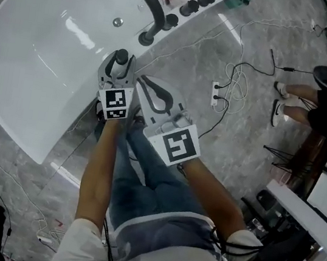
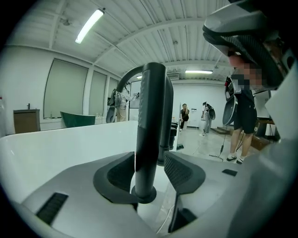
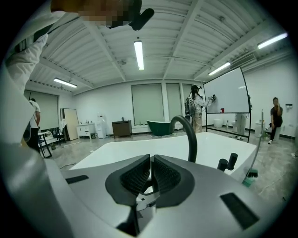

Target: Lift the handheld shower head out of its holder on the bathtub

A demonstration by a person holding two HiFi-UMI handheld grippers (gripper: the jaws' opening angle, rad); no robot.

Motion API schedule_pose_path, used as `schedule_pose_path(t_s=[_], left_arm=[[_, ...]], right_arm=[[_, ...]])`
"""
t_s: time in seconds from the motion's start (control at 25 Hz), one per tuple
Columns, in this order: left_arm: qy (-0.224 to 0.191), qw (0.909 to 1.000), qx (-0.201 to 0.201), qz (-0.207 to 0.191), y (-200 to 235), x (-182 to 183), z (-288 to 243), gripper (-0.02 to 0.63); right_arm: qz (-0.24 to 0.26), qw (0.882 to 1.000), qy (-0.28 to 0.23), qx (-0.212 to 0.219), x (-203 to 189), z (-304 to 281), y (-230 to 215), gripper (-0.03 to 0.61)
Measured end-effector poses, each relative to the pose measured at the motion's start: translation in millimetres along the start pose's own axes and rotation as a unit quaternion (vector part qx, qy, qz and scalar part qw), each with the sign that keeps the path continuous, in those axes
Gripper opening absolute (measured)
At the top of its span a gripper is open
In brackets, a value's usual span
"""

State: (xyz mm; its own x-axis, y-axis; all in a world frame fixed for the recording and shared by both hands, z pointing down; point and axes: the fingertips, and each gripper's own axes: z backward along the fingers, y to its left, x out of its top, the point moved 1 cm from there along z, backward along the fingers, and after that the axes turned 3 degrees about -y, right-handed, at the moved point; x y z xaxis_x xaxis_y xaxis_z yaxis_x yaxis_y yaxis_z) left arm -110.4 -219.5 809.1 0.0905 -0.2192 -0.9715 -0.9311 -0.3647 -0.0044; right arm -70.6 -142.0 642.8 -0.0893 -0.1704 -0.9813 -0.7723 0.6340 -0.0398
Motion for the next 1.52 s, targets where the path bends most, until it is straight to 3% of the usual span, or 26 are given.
schedule_pose_path(t_s=[0.12, 0.36, 0.56, 0.84, 1.04, 1.16, 1.28, 1.52], left_arm=[[-0.019, 0.9998, -0.001, 0.004, 5, -15, -10, 0.160], [-0.022, 0.9997, -0.007, 0.004, 12, -21, -7, 0.147], [-0.059, 0.9981, -0.006, 0.018, 16, 43, 23, 0.147], [-0.102, 0.9929, -0.003, 0.062, 13, 193, 106, 0.147], [-0.105, 0.9932, -0.006, 0.051, 5, 305, 171, 0.147], [-0.100, 0.9946, -0.005, 0.025, 1, 362, 199, 0.147], [-0.102, 0.9944, -0.012, 0.023, -5, 415, 221, 0.147], [-0.123, 0.9916, -0.039, 0.010, -37, 524, 268, 0.147]], right_arm=[[-0.026, 1.000, 0.001, -0.007, -29, -14, -1, 0.018], [-0.042, 0.999, -0.002, -0.003, -47, -16, 9, 0.018], [-0.044, 0.999, 0.020, -0.018, -29, -5, 9, 0.018], [-0.035, 0.999, 0.006, -0.016, 77, 28, 21, 0.018], [-0.031, 0.999, 0.032, -0.016, 167, 68, 34, 0.018], [-0.046, 0.999, 0.020, -0.003, 223, 85, 35, 0.018], [-0.067, 0.998, 0.004, 0.001, 274, 99, 31, 0.018], [-0.043, 0.998, -0.034, 0.012, 379, 147, 38, 0.018]])
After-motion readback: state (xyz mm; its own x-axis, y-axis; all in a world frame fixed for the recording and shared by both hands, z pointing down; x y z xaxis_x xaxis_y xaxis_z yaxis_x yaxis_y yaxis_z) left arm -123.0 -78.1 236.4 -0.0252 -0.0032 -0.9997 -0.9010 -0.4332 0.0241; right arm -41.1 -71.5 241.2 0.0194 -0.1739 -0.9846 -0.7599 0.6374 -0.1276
